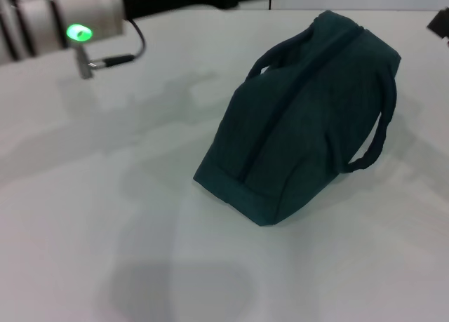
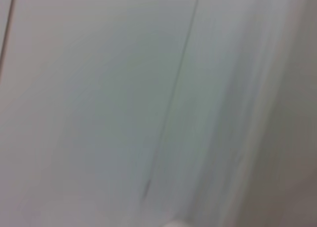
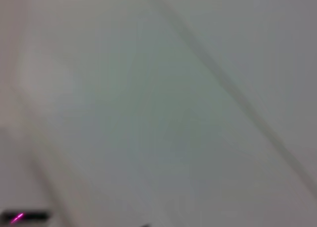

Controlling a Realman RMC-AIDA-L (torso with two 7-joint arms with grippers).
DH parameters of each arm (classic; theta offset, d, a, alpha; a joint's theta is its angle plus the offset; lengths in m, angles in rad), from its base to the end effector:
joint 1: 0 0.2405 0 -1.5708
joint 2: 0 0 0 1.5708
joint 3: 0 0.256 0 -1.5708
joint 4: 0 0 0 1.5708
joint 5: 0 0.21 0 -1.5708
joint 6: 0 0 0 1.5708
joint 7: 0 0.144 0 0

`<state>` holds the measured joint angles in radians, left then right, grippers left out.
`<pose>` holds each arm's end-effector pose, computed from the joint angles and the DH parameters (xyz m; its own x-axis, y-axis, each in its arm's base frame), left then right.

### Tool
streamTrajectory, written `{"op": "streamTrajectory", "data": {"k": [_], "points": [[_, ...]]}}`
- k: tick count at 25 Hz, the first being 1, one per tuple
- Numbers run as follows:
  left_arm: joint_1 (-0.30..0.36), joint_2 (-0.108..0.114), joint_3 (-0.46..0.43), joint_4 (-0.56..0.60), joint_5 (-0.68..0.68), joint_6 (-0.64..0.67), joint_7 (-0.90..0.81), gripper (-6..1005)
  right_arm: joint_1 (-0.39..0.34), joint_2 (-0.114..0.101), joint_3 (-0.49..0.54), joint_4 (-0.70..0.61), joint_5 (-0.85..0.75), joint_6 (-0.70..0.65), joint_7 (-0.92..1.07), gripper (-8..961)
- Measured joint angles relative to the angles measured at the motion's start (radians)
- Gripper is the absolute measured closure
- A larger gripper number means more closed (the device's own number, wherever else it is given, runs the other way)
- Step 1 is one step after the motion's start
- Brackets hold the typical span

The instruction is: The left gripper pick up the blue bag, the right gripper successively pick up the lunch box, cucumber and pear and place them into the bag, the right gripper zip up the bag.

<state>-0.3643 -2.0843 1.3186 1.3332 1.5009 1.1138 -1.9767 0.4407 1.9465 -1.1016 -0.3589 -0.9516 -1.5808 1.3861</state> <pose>-0.1231 0.3591 0.0369 0.6490 0.2665 0.7126 0.5311 -0.8293 -0.1735 0.2628 0.3319 0.0521 0.2589 -0.2665 -0.9284 -0.6636 -0.7475 0.0295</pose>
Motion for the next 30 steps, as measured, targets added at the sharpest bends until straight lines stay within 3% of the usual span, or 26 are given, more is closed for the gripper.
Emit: {"op": "streamTrajectory", "data": {"k": [4, 10, 15, 22, 30], "points": [[-0.005, 0.001, -0.14, -0.016, -0.061, 0.224, 0.02, 169, -0.002, 0.004, 0.003, -0.079, -0.097, -0.117, -0.087, 90], [-0.005, 0.006, -0.316, -0.119, -0.073, 0.53, 0.095, 168, -0.012, 0.007, 0.002, -0.201, -0.271, -0.241, -0.208, 92], [0.008, 0.034, -0.39, -0.29, -0.065, 0.772, 0.281, 168, -0.012, 0.018, 0.001, -0.296, -0.435, -0.283, -0.237, 93], [0.066, 0.048, -0.394, -0.504, 0.016, 0.835, 0.594, 180, -0.003, 0.065, -0.013, -0.314, -0.589, -0.287, -0.307, 93], [0.076, 0.05, -0.397, -0.712, 0.114, 0.784, 0.881, 181, 0.028, 0.073, -0.073, -0.186, -0.593, -0.225, -0.416, 94]]}}
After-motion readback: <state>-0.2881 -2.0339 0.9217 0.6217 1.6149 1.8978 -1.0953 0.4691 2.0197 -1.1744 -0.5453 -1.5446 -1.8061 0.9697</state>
